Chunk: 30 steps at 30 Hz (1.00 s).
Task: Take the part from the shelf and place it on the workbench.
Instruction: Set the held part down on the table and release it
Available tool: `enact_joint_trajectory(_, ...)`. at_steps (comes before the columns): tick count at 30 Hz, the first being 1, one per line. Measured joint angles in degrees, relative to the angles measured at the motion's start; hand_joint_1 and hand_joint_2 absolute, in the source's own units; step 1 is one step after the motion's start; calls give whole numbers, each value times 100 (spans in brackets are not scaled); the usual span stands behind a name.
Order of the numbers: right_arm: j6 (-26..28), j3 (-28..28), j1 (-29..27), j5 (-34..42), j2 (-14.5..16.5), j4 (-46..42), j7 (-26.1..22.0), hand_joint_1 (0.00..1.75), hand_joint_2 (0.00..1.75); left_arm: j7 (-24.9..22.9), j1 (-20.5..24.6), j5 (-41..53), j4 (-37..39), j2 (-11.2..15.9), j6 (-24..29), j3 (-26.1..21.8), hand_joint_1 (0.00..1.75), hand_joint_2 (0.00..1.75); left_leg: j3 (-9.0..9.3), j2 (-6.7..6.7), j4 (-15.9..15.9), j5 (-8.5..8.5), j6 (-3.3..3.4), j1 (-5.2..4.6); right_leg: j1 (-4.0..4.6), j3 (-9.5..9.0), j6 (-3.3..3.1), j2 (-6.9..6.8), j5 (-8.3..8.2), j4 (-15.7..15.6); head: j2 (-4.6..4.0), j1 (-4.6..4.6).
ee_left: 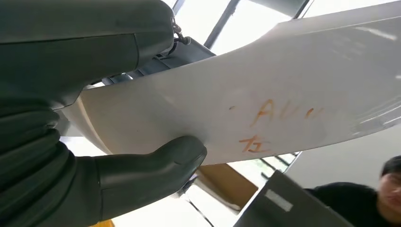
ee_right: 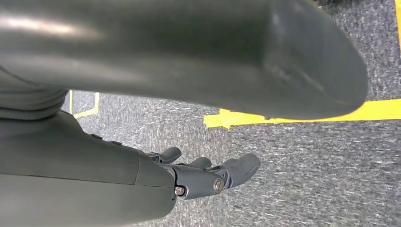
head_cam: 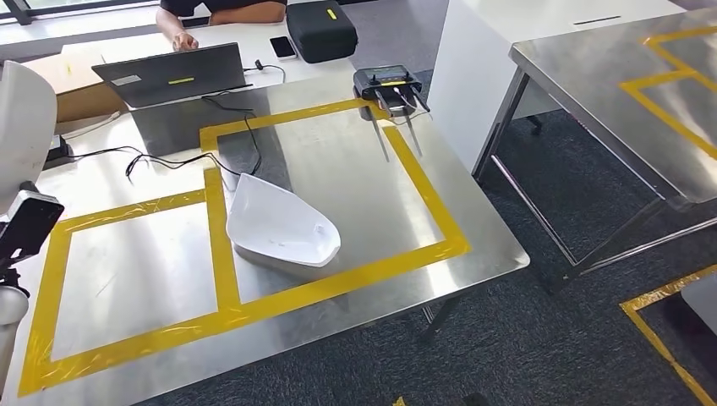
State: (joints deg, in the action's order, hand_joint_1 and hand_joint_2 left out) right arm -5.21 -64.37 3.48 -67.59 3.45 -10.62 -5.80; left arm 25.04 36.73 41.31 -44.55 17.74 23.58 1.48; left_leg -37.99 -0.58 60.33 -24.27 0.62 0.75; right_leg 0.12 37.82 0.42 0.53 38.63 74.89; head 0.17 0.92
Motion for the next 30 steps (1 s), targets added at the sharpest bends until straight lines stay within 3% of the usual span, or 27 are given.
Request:
enact_joint_trajectory(1, -15, 1, -10, -21, 0, 0, -10, 0, 0, 12, 121, 17, 300, -25, 15, 32, 175, 175, 31, 0, 1, -30, 0, -5, -1, 107, -9, -3, -138, 8, 1, -1)
enact_joint_trajectory(2, -30, 2, -20, -46, -1, 0, -17, 0, 0, 40, 204, 23, 556, -60, 40, 55, 175, 175, 74, 0, 2, -62, -3, -11, 1, 97, -29, -4, -381, -209, 0, -1)
enact_joint_trajectory(4, -51, 9, -30, -83, -6, 0, -20, 0, 0, 122, 293, 50, 940, -150, 132, 93, 175, 175, 161, 2, 1, -124, -22, -28, 26, -114, -103, -6, -913, -958, 0, 2)
enact_joint_trajectory(5, -56, 17, -28, -103, -10, 0, -19, 0, 0, 157, 314, 81, 1099, -204, 190, 120, 175, 175, 187, -2, -2, -144, -39, -38, 40, -221, -137, -9, -1063, -1261, 0, 1)
enact_joint_trajectory(6, -57, 27, -26, -118, -13, 0, -14, 0, 0, 182, 318, 130, 1230, -254, 240, 157, 131, 175, 199, -4, -4, -160, -54, -50, 46, -290, -154, -11, -1132, -1453, 0, 1)
enact_joint_trajectory(9, -53, 43, -28, -145, -14, 0, 14, 0, 0, 230, 279, 346, 1518, -378, 347, 300, 0, 175, 212, -3, -32, -167, -57, -65, 39, -336, -110, -6, -1136, -1566, 0, -3)
enact_joint_trajectory(11, -48, 44, -38, -147, -13, 0, 20, 0, 0, 239, 273, 471, 1659, -448, 410, 404, 0, 175, 231, 3, -62, -159, -70, -64, 42, -337, -111, 1, -1134, -1565, 1, -3)
enact_joint_trajectory(15, -51, 45, -48, -169, -14, 0, 15, 0, 0, 265, 257, 464, 1825, -559, 337, 534, 0, 0, 261, 6, -104, -147, -103, -64, 41, -345, -142, 7, -1126, -1565, 0, -3)
enact_joint_trajectory(24, -97, 85, -88, -248, -51, 2, -38, 0, 0, 509, -65, -103, 1650, -448, 211, 545, 0, 0, 275, 11, -124, -138, -137, -63, 43, -351, -164, 5, -1123, -1563, 0, -3)
enact_joint_trajectory(30, -90, 86, -89, -235, -57, 2, -27, 0, 0, 366, -433, -405, 906, -304, 697, 545, 0, 0, 273, 12, -111, -146, -124, -84, 20, -356, -154, 2, -1128, -1567, 0, -2)
